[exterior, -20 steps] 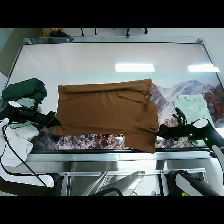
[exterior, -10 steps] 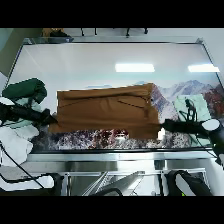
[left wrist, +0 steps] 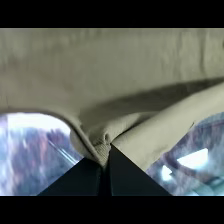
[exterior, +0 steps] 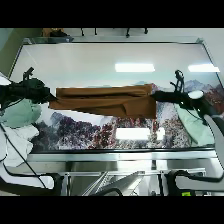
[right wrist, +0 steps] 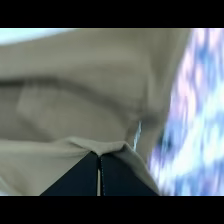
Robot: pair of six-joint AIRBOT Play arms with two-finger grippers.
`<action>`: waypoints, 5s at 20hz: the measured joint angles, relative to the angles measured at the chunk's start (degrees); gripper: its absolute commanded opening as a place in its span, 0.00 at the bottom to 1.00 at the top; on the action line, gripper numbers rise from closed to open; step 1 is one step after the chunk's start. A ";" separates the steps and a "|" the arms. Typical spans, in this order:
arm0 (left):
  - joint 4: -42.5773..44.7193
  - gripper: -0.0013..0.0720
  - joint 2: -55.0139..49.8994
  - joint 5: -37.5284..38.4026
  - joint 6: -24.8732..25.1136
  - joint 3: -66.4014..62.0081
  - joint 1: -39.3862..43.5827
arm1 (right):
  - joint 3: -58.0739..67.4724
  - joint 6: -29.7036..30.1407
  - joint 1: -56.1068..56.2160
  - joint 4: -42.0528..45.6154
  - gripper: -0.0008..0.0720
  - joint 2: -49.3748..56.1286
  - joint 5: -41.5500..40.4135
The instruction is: Fold the shirts.
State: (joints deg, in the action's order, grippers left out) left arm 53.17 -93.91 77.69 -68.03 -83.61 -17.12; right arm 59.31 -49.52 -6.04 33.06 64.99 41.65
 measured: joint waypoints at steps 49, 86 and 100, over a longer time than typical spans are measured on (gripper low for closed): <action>2.10 0.04 -17.22 -8.55 -7.93 -21.14 24.98 | 34.62 -8.04 -1.36 0.00 0.03 19.82 28.65; -8.22 0.04 15.52 -1.16 -4.28 -12.48 17.99 | 52.11 -10.14 43.39 1.57 0.90 36.22 -6.27; -8.24 0.04 27.30 -2.89 -2.40 -8.33 9.27 | 45.33 -26.75 13.55 19.04 0.90 25.86 27.30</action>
State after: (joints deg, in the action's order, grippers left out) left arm 44.93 -66.61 74.81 -70.43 -91.94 -7.86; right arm 104.64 -76.27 7.51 52.10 90.85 68.95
